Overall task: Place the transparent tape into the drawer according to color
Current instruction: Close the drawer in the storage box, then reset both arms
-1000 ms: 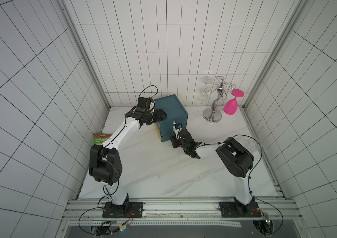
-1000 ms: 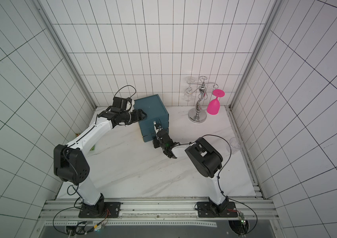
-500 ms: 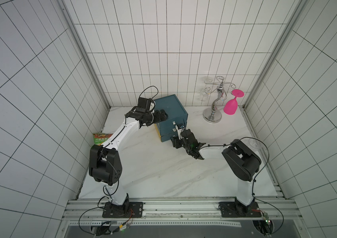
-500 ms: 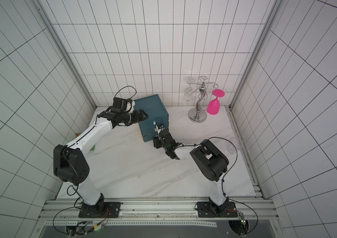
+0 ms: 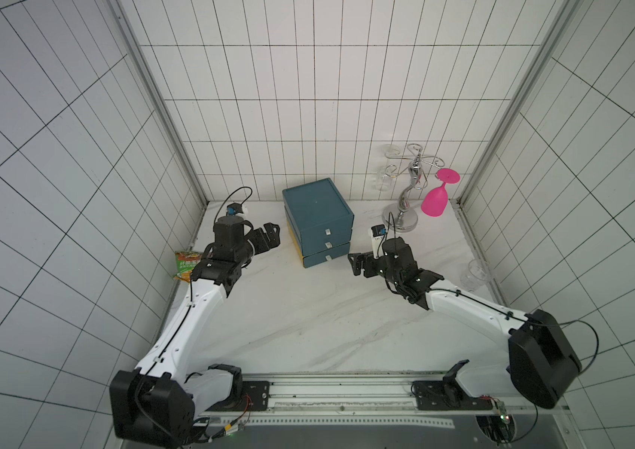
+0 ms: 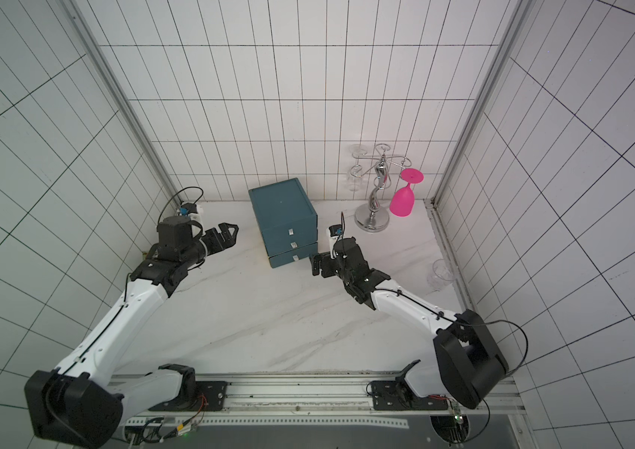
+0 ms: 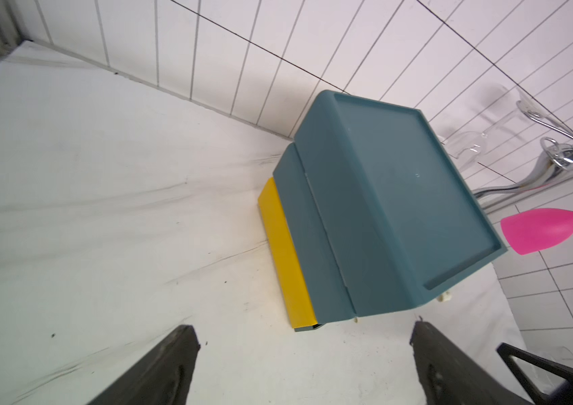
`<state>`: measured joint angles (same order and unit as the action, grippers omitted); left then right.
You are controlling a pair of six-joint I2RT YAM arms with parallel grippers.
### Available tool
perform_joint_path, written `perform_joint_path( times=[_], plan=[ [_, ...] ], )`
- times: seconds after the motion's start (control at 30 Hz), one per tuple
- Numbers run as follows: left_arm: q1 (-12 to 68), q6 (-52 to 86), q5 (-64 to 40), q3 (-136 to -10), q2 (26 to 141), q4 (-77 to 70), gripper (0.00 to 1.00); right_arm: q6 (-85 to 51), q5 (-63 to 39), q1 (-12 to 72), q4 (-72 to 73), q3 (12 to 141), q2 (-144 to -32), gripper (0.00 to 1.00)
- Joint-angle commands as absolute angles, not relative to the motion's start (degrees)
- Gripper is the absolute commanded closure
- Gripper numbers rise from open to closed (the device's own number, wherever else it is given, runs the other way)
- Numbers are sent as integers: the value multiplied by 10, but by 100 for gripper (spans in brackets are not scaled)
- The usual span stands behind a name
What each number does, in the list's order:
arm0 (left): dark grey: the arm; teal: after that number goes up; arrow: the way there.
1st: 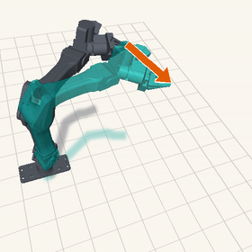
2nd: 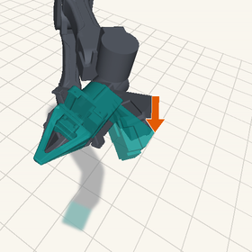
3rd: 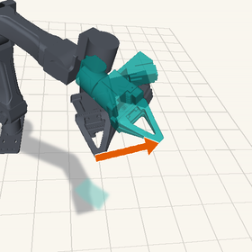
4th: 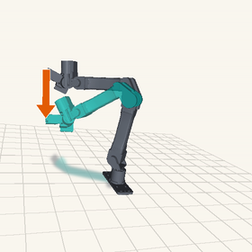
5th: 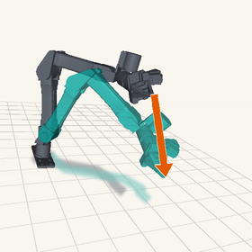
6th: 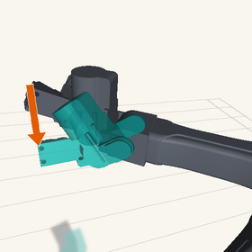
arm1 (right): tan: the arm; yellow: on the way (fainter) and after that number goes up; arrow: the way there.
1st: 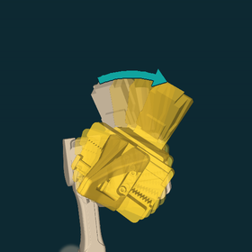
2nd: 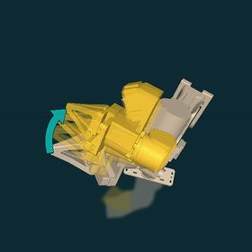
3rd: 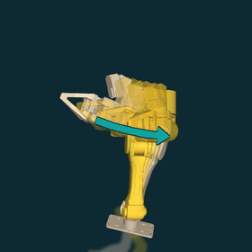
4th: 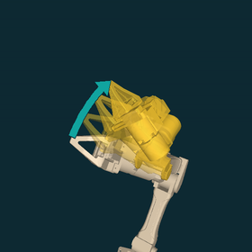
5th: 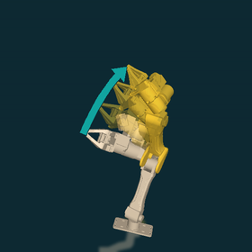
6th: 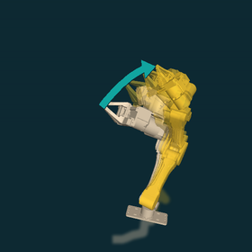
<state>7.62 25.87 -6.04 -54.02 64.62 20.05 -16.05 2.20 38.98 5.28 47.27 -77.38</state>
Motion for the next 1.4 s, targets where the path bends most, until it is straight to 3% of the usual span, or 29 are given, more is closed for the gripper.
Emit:
perform_joint_path(
  times=[0.0,0.23,0.33,0.43,0.47,0.9,1.1,1.2,1.37],
  plan=[
    [66,215,-10,-467,618,130,1,-141,22,350,-3,445,-736,1],
    [65,128,73,-323,575,-62,1,-112,110,230,-6,441,-715,1],
    [54,108,75,-320,603,-87,1,-97,102,162,39,410,-717,1],
    [49,95,80,-342,640,-66,2,-46,141,126,176,336,-723,1],
    [47,89,86,-342,650,-74,2,-47,132,112,144,346,-717,1],
    [15,54,49,-305,762,-220,2,-3,147,49,382,253,-800,1],
    [-12,47,36,-277,826,-357,2,-43,104,-3,567,194,-878,1],
    [-25,59,19,-258,864,-422,2,-43,113,0,506,217,-872,1],
    [-26,52,14,-236,913,-516,1,-40,156,15,535,203,-872,1]
  ],
)
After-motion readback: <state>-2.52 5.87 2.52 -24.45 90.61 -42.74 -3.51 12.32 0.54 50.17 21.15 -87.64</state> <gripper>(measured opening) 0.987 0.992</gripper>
